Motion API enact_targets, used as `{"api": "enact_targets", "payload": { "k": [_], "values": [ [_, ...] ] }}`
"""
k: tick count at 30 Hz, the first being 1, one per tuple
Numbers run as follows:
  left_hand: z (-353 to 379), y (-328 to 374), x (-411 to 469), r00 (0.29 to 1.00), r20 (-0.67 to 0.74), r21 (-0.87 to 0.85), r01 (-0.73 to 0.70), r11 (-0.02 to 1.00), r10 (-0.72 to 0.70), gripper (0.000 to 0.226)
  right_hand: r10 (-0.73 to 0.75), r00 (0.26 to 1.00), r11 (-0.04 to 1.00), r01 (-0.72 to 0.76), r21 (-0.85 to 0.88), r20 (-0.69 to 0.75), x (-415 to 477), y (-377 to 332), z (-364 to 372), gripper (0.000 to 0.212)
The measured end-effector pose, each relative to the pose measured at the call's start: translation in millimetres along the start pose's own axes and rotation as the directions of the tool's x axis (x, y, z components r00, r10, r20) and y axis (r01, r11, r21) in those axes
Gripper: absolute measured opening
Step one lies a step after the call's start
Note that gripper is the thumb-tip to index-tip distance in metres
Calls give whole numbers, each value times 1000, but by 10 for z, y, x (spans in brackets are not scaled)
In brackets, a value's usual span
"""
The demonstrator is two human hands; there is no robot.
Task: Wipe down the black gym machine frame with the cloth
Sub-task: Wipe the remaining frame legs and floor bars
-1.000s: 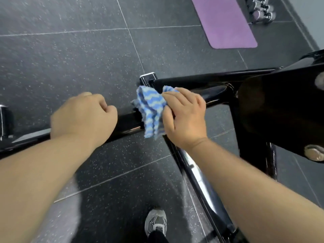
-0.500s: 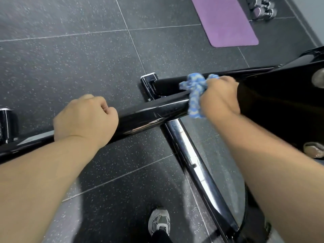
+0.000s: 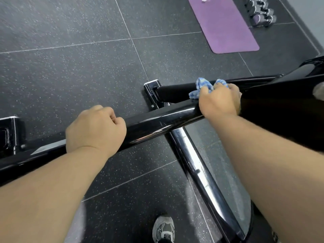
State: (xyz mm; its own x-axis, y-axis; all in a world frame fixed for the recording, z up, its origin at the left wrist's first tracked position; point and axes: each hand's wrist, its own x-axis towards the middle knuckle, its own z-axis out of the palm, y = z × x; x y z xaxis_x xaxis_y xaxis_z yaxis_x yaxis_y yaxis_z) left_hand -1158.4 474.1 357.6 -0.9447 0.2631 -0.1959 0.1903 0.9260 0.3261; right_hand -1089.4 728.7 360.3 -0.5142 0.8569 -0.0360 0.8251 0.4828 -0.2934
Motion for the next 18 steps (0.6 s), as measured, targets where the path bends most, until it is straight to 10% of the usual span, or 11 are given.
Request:
{"api": "enact_targets", "payload": {
  "k": [4,8,11,14,18],
  "values": [
    [13,-5,10,1000,2,-8,-6,1000,6,23,-257,966,938,248,-243,-6,-264,-154,102,49],
    [-9,-16,-11,1000,7,-11,-3,1000,3,22,-647,748,753,657,-28,145,-574,-229,175,30],
    [-16,-29,1,1000,3,-4,-3,1000,3,23,-513,841,801,541,-257,172,-199,-126,-44,36],
    [-7,-20,10,1000,-18,-13,-11,1000,11,24,-77,972,891,168,-423,223,96,-215,-167,34],
    [9,-25,9,1000,-20,-12,-12,1000,12,24,-311,878,871,417,-262,363,-305,-557,152,41]
  ]
}}
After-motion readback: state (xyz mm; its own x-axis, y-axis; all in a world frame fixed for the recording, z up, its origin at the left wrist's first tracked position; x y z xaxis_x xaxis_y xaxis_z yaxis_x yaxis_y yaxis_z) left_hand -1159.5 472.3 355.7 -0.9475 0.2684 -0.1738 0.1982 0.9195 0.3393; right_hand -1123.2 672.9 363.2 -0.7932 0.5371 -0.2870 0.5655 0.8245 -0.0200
